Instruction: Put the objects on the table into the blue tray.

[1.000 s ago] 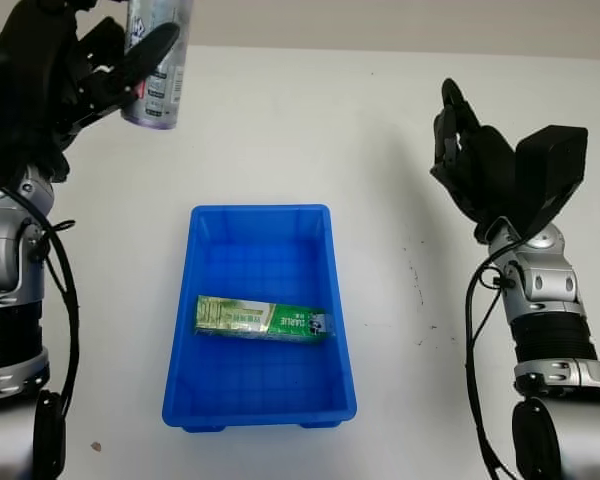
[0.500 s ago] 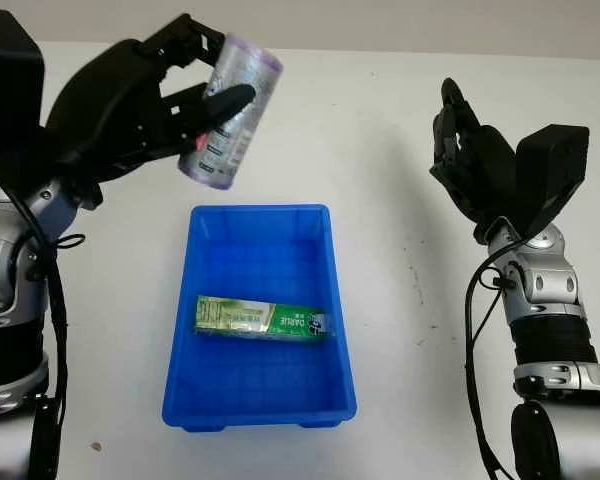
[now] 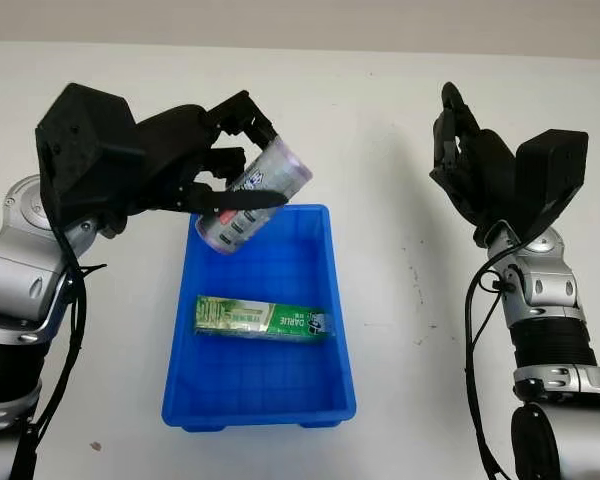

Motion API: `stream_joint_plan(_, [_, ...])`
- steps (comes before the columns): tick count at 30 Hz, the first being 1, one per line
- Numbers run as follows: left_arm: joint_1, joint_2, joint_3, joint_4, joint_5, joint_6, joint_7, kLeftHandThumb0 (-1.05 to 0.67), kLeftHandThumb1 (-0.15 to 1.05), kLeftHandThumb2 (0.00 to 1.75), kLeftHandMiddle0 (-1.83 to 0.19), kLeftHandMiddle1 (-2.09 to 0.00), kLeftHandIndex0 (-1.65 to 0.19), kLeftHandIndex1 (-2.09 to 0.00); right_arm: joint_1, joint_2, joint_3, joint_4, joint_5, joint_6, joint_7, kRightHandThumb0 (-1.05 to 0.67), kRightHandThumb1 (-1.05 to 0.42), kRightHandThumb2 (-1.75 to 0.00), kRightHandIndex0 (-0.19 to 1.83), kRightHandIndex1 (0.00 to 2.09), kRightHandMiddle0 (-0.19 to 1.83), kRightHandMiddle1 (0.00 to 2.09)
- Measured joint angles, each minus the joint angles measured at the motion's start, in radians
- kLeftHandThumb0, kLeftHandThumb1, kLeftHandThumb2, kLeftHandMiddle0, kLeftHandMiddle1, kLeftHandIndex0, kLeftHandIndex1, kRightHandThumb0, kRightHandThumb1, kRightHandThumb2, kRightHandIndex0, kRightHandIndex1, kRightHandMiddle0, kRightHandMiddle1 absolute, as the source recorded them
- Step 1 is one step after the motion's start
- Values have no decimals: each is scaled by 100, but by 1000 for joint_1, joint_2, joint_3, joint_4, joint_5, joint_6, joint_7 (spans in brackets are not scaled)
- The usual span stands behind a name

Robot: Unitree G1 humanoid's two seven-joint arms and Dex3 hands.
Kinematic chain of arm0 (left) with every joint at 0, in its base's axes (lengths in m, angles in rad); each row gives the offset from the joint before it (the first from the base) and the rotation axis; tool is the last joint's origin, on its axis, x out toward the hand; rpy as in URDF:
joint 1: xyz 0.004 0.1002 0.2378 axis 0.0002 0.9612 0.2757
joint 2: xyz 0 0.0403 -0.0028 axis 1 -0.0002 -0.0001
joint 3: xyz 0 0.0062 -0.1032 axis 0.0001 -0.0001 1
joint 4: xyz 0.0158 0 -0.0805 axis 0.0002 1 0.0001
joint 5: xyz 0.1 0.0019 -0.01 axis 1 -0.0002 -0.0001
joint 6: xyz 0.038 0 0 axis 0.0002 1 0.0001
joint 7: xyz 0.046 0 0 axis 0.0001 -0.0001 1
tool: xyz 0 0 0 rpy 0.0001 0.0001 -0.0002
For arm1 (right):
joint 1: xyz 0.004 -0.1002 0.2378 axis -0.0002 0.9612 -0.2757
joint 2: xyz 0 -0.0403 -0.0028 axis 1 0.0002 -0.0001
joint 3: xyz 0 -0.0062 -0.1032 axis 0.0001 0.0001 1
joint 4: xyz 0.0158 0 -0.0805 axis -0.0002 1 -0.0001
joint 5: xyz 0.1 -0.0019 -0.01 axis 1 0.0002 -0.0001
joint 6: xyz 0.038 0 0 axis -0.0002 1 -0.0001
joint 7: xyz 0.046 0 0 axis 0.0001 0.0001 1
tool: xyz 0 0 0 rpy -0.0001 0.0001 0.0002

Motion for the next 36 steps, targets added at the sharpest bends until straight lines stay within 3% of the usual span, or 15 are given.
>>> stream_joint_plan(3, [0, 8, -4, -10, 11, 15, -8, -74, 105, 11, 2, -209, 19, -123, 0, 0, 0, 1, 1, 0, 0, -64, -105, -84, -19, 0, -19, 0])
stream_joint_plan(5, [0, 7, -3, -23, 7, 19, -14, -75, 105, 10, 5, -209, 19, -121, 0, 1, -1, 1, 2, 0, -1, -63, -105, -84, -19, 0, -19, 0])
stream_joint_plan(8, [0, 7, 3, -33, -5, 22, -19, -72, 103, 6, -13, -209, 19, -143, 0, 5, -1, 1, 2, 0, -11, -62, -105, -84, -19, 0, -19, 0])
stream_joint_plan(9, [0, 5, 10, -35, -12, 21, -21, -70, 100, 5, -24, -209, 19, -164, 0, 6, -1, 1, 1, 0, -12, -62, -105, -84, -19, 0, -19, 0])
stream_joint_plan(12, [-3, -3, 41, -34, -47, 13, -26, -68, 97, 5, -40, -209, 19, -190, 0, 6, 0, 1, 0, 0, -12, -62, -105, -84, -19, 0, -19, 0])
stream_joint_plan(13, [-3, -11, 54, -33, -60, 13, -26, -67, 95, 5, -40, -209, 19, -201, 0, 6, 0, 1, 0, 0, -12, -62, -105, -84, -19, 0, -19, 0])
stream_joint_plan(16, [-2, -62, 98, -25, -99, 0, 14, -58, 93, 5, -19, -209, 19, -209, 1, 6, 0, -3, 0, 3, -12, -63, -105, -83, -19, 0, -19, 0])
stream_joint_plan(21, [17, -247, 209, 19, -110, -211, 249, -56, 104, 15, -22, -209, 16, -209, 1, 6, -1, -25, 2, 21, -10, -65, -105, -81, -19, 0, -19, 0])
stream_joint_plan(24, [18, -311, 264, 93, -105, -341, 356, -56, 105, 26, -16, -209, 9, -209, 2, 5, -1, -25, 2, 21, -10, -65, -105, -81, -19, 0, -19, 0])
stream_joint_plan(26, [11, -328, 287, 189, -44, -475, 453, -52, 105, 24, -21, -209, 5, -201, 3, 5, -3, -25, 2, 18, -9, -66, -105, -81, -19, 0, -19, 0])
stream_joint_plan(28, [-12, -331, 311, 348, 25, -656, 562, -48, 105, 20, -20, -209, 3, -190, 3, 5, -7, -25, 8, 16, -9, -67, -105, -81, -19, 0, -19, 0])
stream_joint_plan(29, [-28, -331, 324, 431, 51, -726, 610, -47, 105, 23, -18, -201, 4, -181, 3, 6, -9, -25, 13, 15, -7, -68, -105, -81, -19, 0, -19, 0])
stream_joint_plan(31, [-63, -326, 347, 594, 79, -813, 690, -49, 105, 27, -16, -162, 8, -156, 3, 6, -11, -24, 22, -4, 1, -68, -105, -83, -19, 0, -19, 0])
stream_joint_plan(34, [-82, -313, 372, 794, 68, -862, 711, -56, 105, 31, -29, -75, -2, -107, 3, 6, -14, -24, 34, -26, 7, -70, -105, -82, -19, 0, -19, 0])
stream_joint_plan(36, [-81, -310, 371, 861, 69, -889, 710, -57, 105, 33, -36, -49, -7, -93, 3, 6, -16, -24, 39, -28, 8, -70, -105, -82, -19, 0, -19, 0])
